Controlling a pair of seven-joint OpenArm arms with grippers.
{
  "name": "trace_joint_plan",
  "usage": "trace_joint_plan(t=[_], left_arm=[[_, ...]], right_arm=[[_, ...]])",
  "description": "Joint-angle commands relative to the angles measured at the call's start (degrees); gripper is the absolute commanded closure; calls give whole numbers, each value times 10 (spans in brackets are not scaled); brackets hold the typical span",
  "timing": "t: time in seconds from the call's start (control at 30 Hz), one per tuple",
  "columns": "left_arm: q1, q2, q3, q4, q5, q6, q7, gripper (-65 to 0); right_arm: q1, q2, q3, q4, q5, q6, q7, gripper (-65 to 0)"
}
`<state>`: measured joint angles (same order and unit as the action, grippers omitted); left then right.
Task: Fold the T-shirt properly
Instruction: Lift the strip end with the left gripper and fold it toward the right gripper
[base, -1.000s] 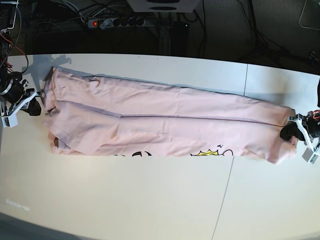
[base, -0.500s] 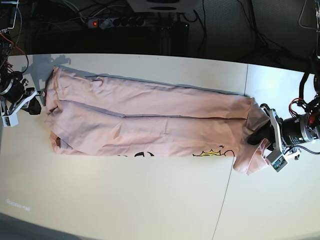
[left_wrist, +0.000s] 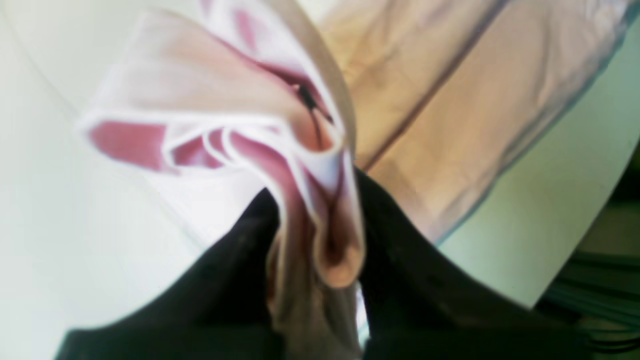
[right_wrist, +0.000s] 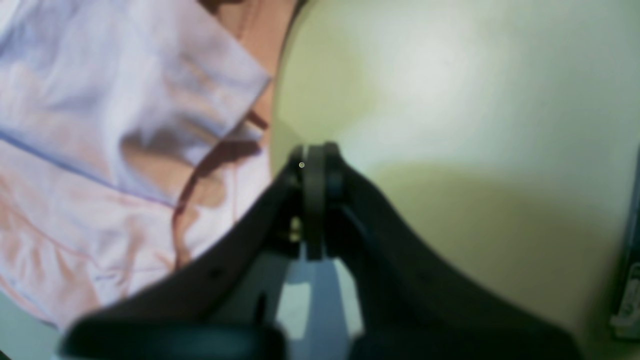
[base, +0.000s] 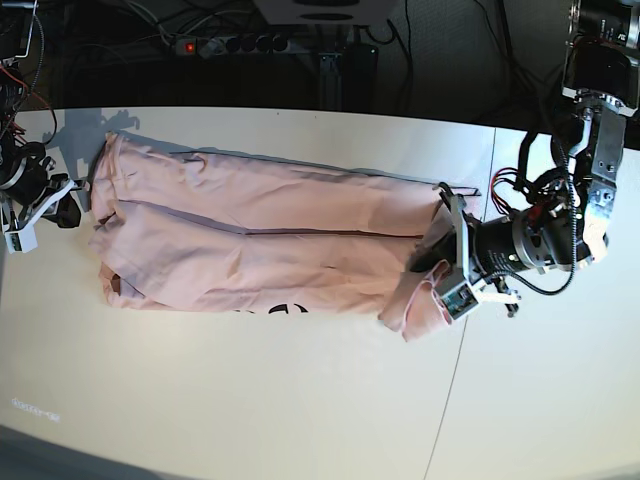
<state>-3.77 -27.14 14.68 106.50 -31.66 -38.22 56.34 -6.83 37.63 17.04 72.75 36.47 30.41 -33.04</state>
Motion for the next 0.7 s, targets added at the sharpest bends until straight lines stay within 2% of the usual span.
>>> trace_joint_plan(t=[0.0, 0.1, 0.17, 0.5, 0.53, 0.63, 0.67], left_arm=[[-10, 4, 17, 11, 14, 11, -15, 0], [-10, 21, 78, 10, 89, 34, -31, 0], [-10, 32, 108, 7, 125, 38, -45, 0], [-61, 86, 184, -69, 131, 46, -39, 0], [-64, 90, 188, -74, 130, 47, -37, -44], [-67, 99, 189, -84, 124, 59, -34, -299], [-67, 101, 189, -86, 117, 69, -34, -354]], right_arm=[[6, 16, 7, 9, 6, 24, 11, 0], [6, 16, 7, 9, 6, 24, 10, 0], [6, 16, 7, 9, 6, 24, 10, 0], [6, 16, 7, 9, 6, 24, 10, 0], [6, 16, 7, 9, 6, 24, 10, 0], [6, 16, 7, 9, 6, 24, 10, 0], [6, 16, 7, 9, 6, 24, 10, 0]])
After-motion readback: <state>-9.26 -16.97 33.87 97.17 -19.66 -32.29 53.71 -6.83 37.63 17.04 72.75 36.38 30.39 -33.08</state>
